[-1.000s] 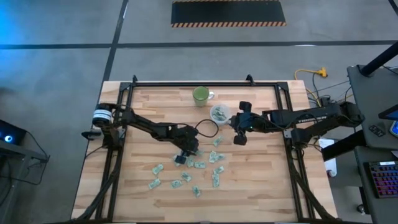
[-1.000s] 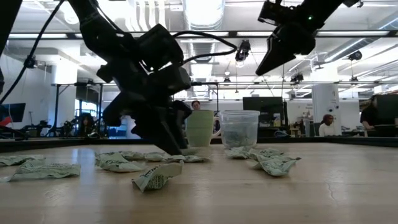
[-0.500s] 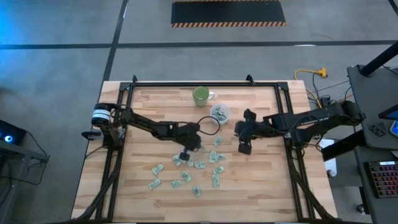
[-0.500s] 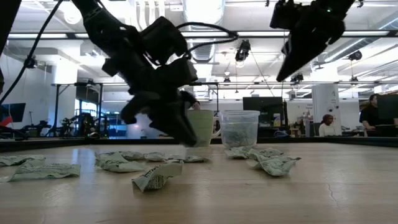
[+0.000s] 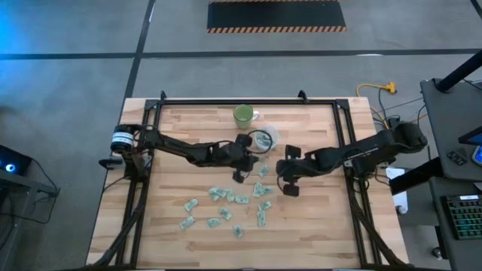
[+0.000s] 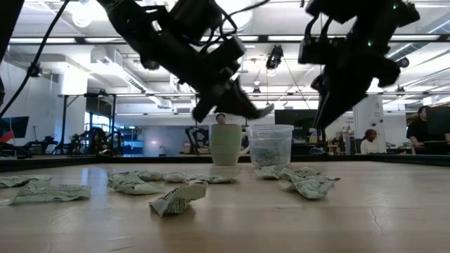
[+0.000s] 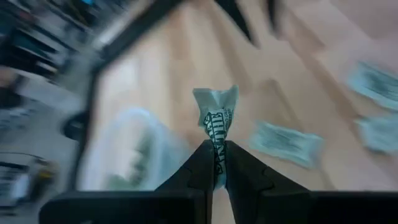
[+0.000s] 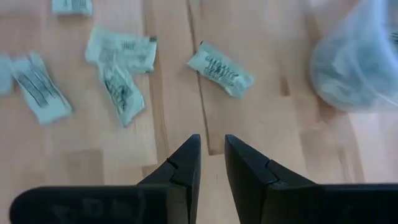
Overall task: Pick and place Stevia / Truvia into bins
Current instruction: Put the stevia packet into the transparent container
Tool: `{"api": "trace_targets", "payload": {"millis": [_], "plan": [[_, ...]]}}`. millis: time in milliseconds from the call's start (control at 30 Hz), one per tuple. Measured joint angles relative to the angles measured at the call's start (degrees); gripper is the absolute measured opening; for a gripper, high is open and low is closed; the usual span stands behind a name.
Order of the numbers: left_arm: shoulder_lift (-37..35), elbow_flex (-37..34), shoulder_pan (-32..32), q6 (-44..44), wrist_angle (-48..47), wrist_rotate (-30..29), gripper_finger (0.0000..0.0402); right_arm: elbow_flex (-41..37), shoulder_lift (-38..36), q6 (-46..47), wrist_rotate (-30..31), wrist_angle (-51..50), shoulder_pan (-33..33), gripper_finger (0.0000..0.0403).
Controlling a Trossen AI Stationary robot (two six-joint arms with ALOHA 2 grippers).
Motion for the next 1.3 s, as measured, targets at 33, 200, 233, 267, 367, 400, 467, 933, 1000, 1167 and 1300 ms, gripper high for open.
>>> {"api": "trace_targets", "payload": {"millis": [33,200,233,267,367,400,467,933,1000,1167,1300], "plan": [[0.00,0.03,0.30,1.22,1.72,-0.67,0.0017,0.00,1.03,-0.99,-0.02,0.47,0.00,0.0063],[0.00,0.08,2.03,4.44,8.78,-0.83,0.0017,0.79,4.99,-2.93,0.00,0.86,0.00,0.0065],[-0.03,0.08,2.53,5.38,9.56,-0.82,0.0017,1.10,5.35,-2.93,0.00,0.87,0.00,0.0065],[-0.04,0.08,3.13,6.33,10.22,-0.80,0.0017,1.33,5.62,-2.92,-0.01,0.82,0.00,0.0064],[-0.04,0.08,5.58,7.54,11.39,-0.84,0.0017,2.10,5.93,-3.08,0.00,0.71,0.00,0.0062],[-0.04,0.18,6.48,7.49,11.47,-0.80,0.0017,2.18,5.73,-3.08,0.00,0.60,0.00,0.0061],[0.41,0.69,8.21,7.19,11.90,-0.75,0.0017,2.69,5.02,-3.11,-0.02,0.65,0.00,0.0059],[6.54,4.45,11.99,2.33,11.61,2.02,0.0020,3.04,0.90,-3.38,0.00,-0.15,0.00,0.0061],[7.11,5.15,11.99,2.40,11.64,2.85,0.0026,3.04,0.80,-3.97,0.01,-0.25,0.00,0.0061],[8.30,5.94,12.02,2.56,11.60,3.04,0.0057,3.02,0.80,-5.82,0.00,-0.87,0.00,0.0061],[8.33,5.98,12.14,2.80,11.64,2.97,0.0096,3.02,0.80,-7.10,0.00,-0.84,0.00,0.0060]]}}
